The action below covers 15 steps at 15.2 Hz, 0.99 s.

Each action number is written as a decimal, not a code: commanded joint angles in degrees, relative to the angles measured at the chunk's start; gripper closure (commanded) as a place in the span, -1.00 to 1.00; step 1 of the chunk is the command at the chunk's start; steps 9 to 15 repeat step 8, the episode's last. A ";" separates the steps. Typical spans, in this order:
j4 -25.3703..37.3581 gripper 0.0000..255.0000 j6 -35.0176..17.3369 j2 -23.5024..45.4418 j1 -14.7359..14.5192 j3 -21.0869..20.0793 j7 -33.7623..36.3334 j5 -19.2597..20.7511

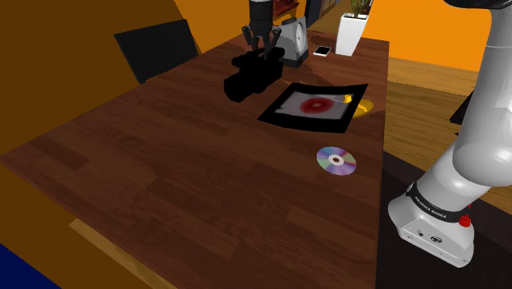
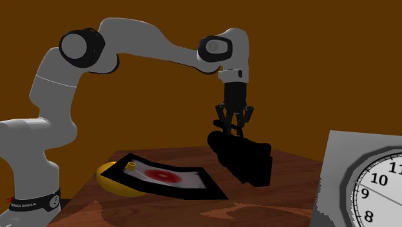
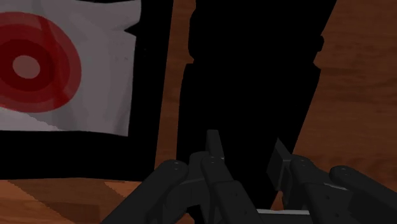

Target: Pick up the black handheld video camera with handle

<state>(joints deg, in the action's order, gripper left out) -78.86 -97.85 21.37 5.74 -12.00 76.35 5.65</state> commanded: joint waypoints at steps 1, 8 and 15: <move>2.00 1.00 1.61 0.16 -0.21 -0.07 0.08 0.04; 7.03 1.00 5.94 0.85 -0.53 -0.10 -0.03 0.15; 7.03 1.00 5.94 0.85 -0.53 -0.10 -0.03 0.15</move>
